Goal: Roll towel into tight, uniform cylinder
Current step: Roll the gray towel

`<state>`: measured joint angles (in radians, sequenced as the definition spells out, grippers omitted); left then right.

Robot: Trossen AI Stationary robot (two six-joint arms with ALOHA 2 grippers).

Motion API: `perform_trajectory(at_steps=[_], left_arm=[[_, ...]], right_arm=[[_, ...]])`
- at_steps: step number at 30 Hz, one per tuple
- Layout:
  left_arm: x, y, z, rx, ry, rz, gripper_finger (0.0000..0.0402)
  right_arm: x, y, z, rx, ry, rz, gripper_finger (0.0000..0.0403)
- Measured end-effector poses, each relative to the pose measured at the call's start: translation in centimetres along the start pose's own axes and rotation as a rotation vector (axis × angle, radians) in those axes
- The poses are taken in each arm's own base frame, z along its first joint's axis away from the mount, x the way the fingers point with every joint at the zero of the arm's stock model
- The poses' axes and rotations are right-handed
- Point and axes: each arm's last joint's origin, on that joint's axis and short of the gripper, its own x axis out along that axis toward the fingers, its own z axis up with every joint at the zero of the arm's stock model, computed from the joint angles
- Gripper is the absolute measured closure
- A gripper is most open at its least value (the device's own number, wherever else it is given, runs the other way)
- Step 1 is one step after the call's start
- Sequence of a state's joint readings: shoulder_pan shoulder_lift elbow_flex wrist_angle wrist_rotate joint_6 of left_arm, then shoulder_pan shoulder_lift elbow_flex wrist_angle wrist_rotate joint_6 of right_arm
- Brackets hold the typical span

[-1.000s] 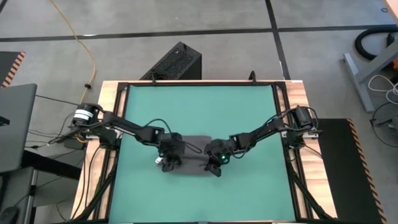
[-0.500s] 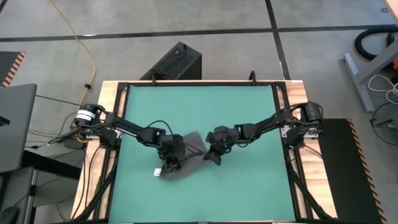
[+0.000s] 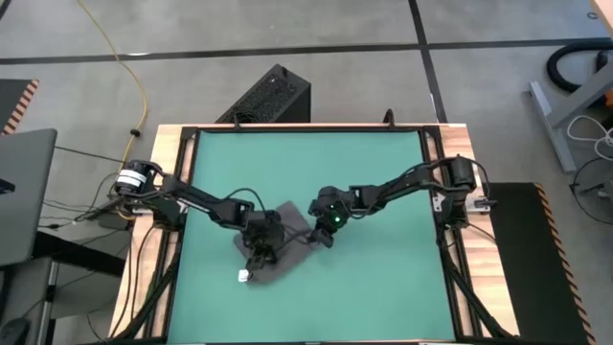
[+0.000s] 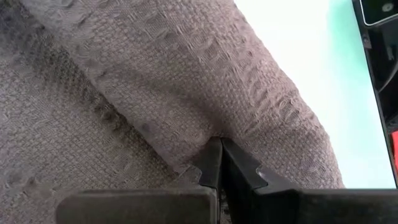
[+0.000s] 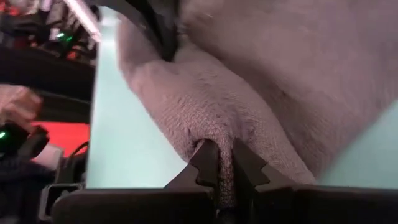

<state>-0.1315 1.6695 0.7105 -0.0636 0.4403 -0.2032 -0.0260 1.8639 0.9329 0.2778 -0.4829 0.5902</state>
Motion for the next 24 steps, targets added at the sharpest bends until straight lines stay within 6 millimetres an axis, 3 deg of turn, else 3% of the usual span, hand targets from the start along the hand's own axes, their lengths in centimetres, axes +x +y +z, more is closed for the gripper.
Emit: perform_trajectory(at_steps=[8,13,18,24], left_arm=[[0.1,-0.2,0.1,0.015,-0.012,-0.001,0.0402],[0.1,-0.3,0.0,0.011,-0.006,0.005,0.0402],[0.2,-0.4,-0.1,-0.004,0.003,0.029,0.0402],[0.2,-0.4,-0.1,-0.025,0.002,0.034,0.0402]], right_arm=[[-0.7,-0.4,1.5,-0.164,0.012,0.036,0.0348],[-1.0,-0.5,1.8,-0.404,0.108,-0.003,0.0292],[-2.3,-0.4,2.5,-0.481,0.303,-0.055,0.0231],[-3.7,2.1,1.0,-0.598,0.39,-0.124,0.0217]])
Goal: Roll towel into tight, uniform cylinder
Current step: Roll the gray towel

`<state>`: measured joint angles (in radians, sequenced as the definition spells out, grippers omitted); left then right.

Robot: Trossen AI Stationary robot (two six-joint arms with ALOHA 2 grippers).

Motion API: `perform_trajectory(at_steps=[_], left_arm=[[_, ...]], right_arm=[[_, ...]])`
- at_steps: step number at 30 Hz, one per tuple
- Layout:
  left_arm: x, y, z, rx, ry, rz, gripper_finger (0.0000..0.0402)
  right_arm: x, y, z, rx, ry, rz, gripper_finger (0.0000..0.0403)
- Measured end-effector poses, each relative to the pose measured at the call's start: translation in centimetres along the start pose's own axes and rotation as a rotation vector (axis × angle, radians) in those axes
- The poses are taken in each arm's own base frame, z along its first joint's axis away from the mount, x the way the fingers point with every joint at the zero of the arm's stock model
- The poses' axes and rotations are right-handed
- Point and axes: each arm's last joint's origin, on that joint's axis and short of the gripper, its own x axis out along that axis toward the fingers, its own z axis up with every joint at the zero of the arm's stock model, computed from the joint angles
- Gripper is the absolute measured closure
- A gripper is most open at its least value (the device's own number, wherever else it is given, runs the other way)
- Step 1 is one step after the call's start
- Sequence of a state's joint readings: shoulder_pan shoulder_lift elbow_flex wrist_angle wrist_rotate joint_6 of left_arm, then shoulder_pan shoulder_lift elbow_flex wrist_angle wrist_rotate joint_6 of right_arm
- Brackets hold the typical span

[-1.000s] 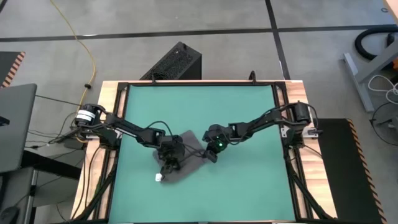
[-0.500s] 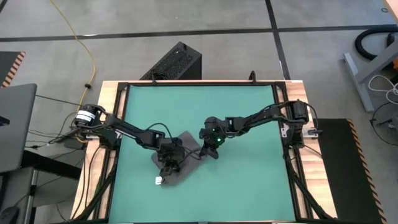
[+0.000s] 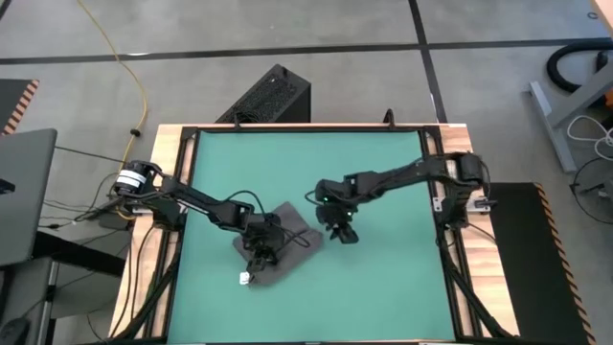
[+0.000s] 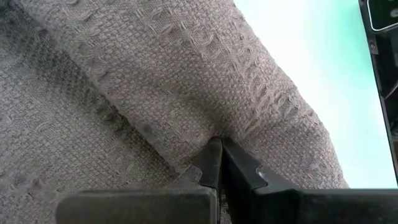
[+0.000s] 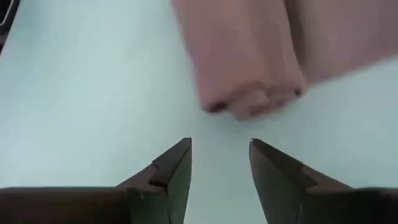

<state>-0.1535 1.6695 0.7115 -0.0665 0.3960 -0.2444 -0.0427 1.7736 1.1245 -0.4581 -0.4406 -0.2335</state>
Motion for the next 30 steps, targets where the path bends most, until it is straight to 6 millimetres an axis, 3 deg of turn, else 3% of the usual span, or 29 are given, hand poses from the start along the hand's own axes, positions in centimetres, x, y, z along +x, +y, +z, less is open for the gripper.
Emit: perform_trajectory(at_steps=[3,7,11,14,17,23,30], left_arm=[[0.0,0.0,0.0,0.0,-0.004,-0.002,0.0401],[0.0,0.0,0.1,0.003,-0.008,-0.003,0.0402],[0.0,0.0,0.1,0.004,-0.01,-0.004,0.0401],[0.0,0.0,0.1,0.0,-0.011,-0.004,0.0402],[0.0,0.0,0.1,-0.012,-0.017,-0.006,0.0402],[0.0,0.0,0.2,-0.023,-0.026,-0.018,0.0401],[0.0,-0.1,0.2,-0.045,-0.024,-0.026,0.0401]], right_arm=[[-1.9,2.5,-0.1,-0.128,-0.093,-0.096,0.0231],[-3.5,5.2,-1.6,-0.28,-0.393,-0.2,0.0253],[-2.1,6.9,-4.2,-0.55,-0.581,-0.247,0.026],[-0.9,7.5,-5.2,-0.647,-0.567,-0.3,0.0256],[-0.2,7.4,-5.2,-0.612,-0.511,-0.407,0.0238],[1.8,7.4,-3.9,-0.614,-0.44,-0.447,0.0167],[5.0,7.7,-3.0,-0.77,-0.248,-0.626,0.0104]])
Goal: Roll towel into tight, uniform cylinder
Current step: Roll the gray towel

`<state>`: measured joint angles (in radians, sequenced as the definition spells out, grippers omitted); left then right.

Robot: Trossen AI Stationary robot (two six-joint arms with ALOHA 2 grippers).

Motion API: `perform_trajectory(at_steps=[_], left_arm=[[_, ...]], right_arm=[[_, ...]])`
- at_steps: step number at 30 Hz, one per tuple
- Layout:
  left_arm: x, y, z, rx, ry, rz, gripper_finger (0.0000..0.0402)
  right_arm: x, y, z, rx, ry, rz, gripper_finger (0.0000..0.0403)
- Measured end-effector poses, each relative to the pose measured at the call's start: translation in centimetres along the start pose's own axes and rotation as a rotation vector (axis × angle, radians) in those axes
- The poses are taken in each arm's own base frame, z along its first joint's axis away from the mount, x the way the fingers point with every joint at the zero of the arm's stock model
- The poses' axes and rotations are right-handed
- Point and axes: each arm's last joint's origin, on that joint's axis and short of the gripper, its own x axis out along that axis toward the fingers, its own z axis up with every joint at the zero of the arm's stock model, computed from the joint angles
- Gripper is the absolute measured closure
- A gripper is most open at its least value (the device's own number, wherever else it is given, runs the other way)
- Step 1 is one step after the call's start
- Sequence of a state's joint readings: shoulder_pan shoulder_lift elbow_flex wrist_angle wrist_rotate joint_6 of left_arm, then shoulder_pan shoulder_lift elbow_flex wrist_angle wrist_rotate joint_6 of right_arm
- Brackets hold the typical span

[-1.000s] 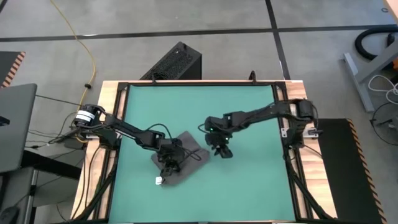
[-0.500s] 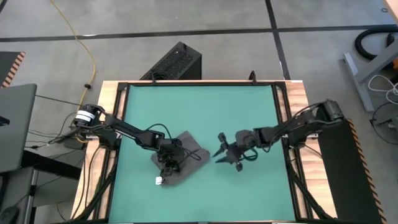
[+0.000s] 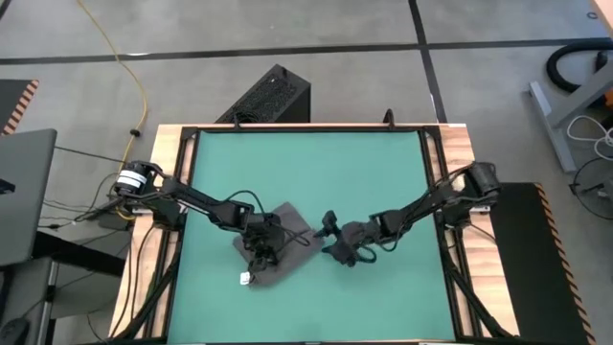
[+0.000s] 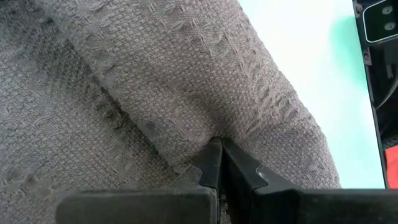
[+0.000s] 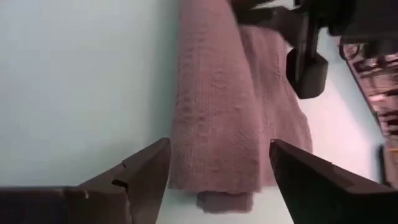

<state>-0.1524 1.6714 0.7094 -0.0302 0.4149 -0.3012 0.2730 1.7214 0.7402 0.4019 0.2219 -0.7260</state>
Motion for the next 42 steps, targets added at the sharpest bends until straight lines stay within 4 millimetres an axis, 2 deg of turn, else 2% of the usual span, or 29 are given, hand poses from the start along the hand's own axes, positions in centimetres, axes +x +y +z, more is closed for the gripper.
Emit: perform_trajectory(at_steps=[8,12,15,17,20,21,25,30,33,37,42], left_arm=[[0.0,0.0,0.0,-0.001,0.004,-0.008,0.0401],[0.0,0.0,0.0,0.002,0.005,-0.009,0.0401],[0.0,0.0,0.0,0.002,0.006,-0.014,0.0401],[0.0,0.0,0.0,0.004,0.006,-0.013,0.0401],[0.0,0.0,0.0,0.006,0.003,-0.016,0.0401],[0.0,0.0,0.1,0.006,0.001,-0.018,0.0401],[0.0,-0.3,0.5,0.009,-0.042,-0.045,0.0401],[0.2,-0.9,0.8,0.047,-0.089,-0.043,0.0401],[0.3,-1.2,1.1,0.079,-0.133,-0.023,0.0401],[0.3,-2.0,1.8,0.15,-0.221,-0.037,0.0401],[0.4,-2.7,2.2,0.206,-0.264,-0.01,0.0401]], right_arm=[[2.5,1.0,-0.3,-0.06,0.077,-0.004,0.0098],[3.1,1.1,-0.2,-0.061,0.087,-0.011,0.0122],[3.2,1.2,0.0,-0.062,0.084,-0.005,0.0176],[3.0,1.2,0.2,-0.059,0.08,-0.005,0.0235],[2.8,1.2,0.4,-0.029,0.076,-0.004,0.0345],[2.7,1.2,0.4,-0.016,0.074,0.008,0.0368],[2.8,0.6,0.5,0.116,0.086,0.178,0.0369],[2.7,-2.0,0.2,0.419,0.102,0.564,0.0369],[2.6,-3.4,-0.4,0.637,0.081,0.724,0.0369],[2.7,-4.3,-1.5,0.865,0.131,0.806,0.0368],[3.3,-3.7,-2.6,0.968,0.208,0.834,0.0368]])
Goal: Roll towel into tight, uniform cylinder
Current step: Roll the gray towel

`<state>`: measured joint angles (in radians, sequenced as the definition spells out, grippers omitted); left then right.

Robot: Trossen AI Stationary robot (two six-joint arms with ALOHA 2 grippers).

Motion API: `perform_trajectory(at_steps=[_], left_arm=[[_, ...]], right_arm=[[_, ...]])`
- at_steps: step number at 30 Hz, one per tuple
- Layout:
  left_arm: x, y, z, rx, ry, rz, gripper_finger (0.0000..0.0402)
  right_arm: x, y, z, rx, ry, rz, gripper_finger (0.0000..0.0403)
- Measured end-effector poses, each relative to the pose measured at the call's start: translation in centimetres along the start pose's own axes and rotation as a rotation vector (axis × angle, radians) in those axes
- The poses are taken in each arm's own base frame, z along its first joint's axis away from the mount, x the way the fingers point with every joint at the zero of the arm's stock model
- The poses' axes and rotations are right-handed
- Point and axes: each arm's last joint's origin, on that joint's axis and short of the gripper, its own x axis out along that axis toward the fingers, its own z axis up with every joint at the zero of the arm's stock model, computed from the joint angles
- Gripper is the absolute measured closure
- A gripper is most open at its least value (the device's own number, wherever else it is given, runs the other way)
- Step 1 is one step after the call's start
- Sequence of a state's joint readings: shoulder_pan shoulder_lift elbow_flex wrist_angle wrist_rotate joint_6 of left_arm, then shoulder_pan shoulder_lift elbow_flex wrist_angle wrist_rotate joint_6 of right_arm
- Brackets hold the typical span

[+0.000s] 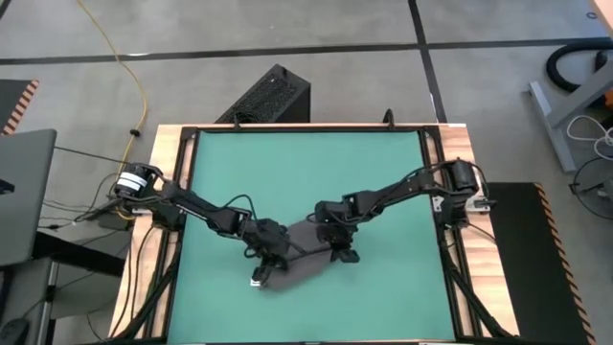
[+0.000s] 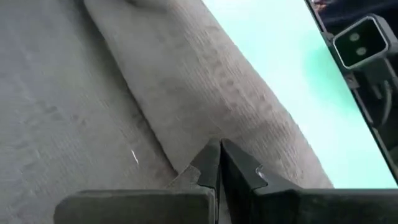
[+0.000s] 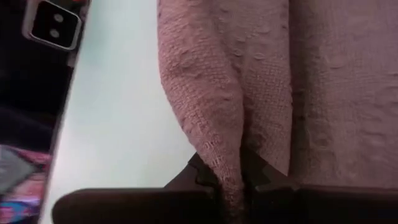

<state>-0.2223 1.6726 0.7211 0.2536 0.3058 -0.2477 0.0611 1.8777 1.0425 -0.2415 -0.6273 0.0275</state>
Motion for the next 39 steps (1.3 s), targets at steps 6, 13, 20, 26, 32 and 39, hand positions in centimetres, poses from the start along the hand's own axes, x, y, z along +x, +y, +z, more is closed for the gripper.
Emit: perform_trajectory(at_steps=[6,13,20,26,32,39], left_arm=[[-0.9,-1.2,1.6,0.078,-0.088,0.059,0.0401],[-1.2,-4.0,3.1,0.108,-0.148,0.033,0.0398],[-0.6,-4.9,1.8,0.033,-0.054,0.092,0.033],[-0.6,-5.0,1.8,-0.016,-0.056,0.088,0.0232],[-0.6,-5.0,1.7,-0.044,-0.054,0.083,0.0163],[-0.8,-4.6,1.2,-0.106,0.047,0.136,0.0153]], right_arm=[[1.0,-1.7,-0.1,0.157,0.01,0.119,0.0368],[0.7,-2.8,0.3,0.217,-0.005,0.149,0.0368],[0.0,-3.0,0.6,0.207,-0.03,0.139,0.0368],[0.0,-3.0,0.5,0.209,-0.028,0.129,0.0367],[0.0,-3.0,0.5,0.205,-0.028,0.128,0.0367],[0.0,-3.0,0.5,0.203,-0.028,0.128,0.0367]])
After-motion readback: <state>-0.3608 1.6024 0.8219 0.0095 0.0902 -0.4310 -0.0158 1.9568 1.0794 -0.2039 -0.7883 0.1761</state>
